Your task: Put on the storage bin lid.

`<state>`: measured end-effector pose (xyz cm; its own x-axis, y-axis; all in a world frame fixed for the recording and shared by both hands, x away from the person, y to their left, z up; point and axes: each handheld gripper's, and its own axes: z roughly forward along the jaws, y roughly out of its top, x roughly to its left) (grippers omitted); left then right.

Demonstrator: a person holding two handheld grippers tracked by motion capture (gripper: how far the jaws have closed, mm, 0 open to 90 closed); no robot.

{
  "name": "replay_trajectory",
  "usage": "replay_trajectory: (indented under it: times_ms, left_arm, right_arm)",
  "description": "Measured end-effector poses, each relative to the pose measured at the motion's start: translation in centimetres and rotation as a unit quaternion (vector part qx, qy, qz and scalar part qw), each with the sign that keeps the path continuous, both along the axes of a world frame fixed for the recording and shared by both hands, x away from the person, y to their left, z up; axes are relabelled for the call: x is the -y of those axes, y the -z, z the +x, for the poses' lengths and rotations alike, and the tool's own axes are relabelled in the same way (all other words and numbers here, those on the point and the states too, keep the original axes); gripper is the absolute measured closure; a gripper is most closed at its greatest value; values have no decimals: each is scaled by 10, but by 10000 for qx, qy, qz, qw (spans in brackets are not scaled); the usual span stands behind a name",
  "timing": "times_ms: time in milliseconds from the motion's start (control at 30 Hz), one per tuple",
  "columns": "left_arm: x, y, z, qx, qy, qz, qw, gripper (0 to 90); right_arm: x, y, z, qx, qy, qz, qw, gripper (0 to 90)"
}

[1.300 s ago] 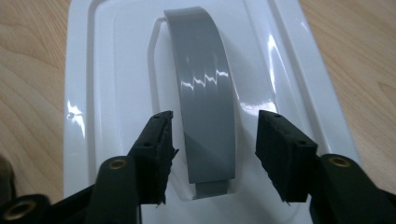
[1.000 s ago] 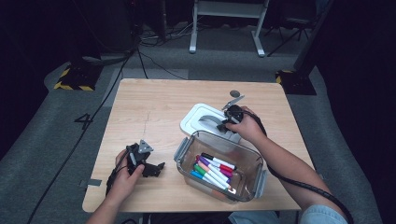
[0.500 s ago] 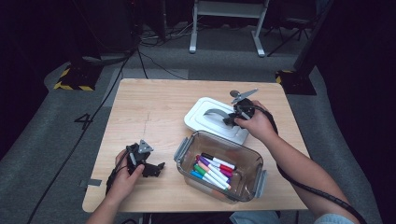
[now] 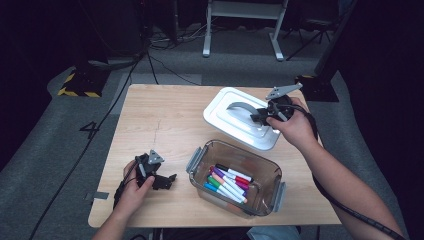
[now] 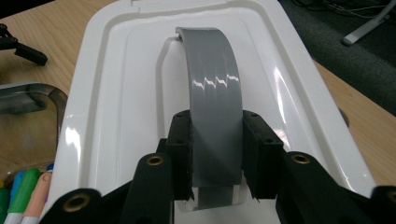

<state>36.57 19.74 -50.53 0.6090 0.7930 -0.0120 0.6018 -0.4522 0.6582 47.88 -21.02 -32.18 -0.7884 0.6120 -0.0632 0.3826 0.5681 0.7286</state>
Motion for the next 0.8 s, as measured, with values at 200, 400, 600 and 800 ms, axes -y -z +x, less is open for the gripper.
replay_trajectory:
  times_ms: [200, 400, 600, 800]
  left_arm:
    - [0, 0, 0, 5, -11, -10, 10000, 1]
    - [0, 0, 0, 3, -10, -14, 10000, 1]
    - [0, 0, 0, 0, -2, 4, 10000, 1]
    - [0, 0, 0, 9, 0, 7, 10000, 1]
  right_arm:
    - [6, -18, -17, 50, -26, 157, 9999, 675]
    - [5, -30, -42, -24, -153, 308, 9994, 675]
    - [2, -34, -67, -109, -323, 347, 9988, 676]
    - [-3, -28, -91, -278, -523, 394, 9975, 675]
